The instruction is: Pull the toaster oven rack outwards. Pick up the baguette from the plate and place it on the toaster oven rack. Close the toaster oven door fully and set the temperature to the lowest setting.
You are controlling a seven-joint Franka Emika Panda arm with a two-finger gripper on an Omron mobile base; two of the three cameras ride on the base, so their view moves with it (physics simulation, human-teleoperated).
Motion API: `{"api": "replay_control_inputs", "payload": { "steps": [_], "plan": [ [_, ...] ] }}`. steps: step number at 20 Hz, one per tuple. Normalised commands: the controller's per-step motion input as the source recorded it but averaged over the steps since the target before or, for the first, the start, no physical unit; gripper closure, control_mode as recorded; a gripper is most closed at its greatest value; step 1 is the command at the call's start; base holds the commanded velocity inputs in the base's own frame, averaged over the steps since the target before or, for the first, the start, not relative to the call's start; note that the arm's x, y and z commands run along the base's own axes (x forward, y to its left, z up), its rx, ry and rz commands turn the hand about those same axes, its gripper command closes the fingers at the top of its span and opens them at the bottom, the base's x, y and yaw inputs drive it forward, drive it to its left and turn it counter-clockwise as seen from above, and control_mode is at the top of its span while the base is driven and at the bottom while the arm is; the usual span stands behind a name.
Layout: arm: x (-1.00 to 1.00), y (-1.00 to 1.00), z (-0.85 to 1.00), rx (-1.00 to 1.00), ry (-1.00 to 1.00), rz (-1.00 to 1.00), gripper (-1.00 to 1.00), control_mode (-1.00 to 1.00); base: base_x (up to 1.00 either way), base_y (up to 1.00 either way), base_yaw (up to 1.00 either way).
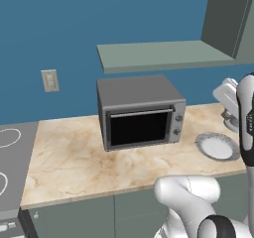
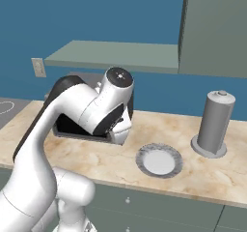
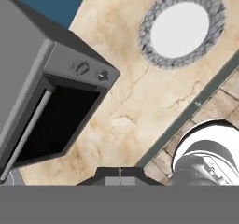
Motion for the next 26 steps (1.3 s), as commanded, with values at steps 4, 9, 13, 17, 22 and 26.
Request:
{"api": "replay_control_inputs", "payload": {
  "steps": [4,9,13,17,22,26],
  "plan": [
    [0.15,0.16,0.0,-0.11,-0.01,0.33,1.0,-1.0,0.0,0.0,0.0],
    [0.12,0.09,-0.04,-0.06,-0.14,0.31,1.0,-1.0,0.0,0.0,0.0],
    [0.05,0.09,-0.09,-0.06,-0.25,0.27,1.0,-1.0,0.0,0.0,0.0],
    [0.11,0.19,-0.01,-0.09,-0.13,0.25,1.0,-1.0,0.0,0.0,0.0],
    [0.09,0.13,0.0,-0.08,-0.1,0.22,1.0,-1.0,0.0,0.0,0.0],
    [0.1,0.1,-0.02,-0.09,-0.08,0.22,1.0,-1.0,0.0,0.0,0.0]
  ]
}}
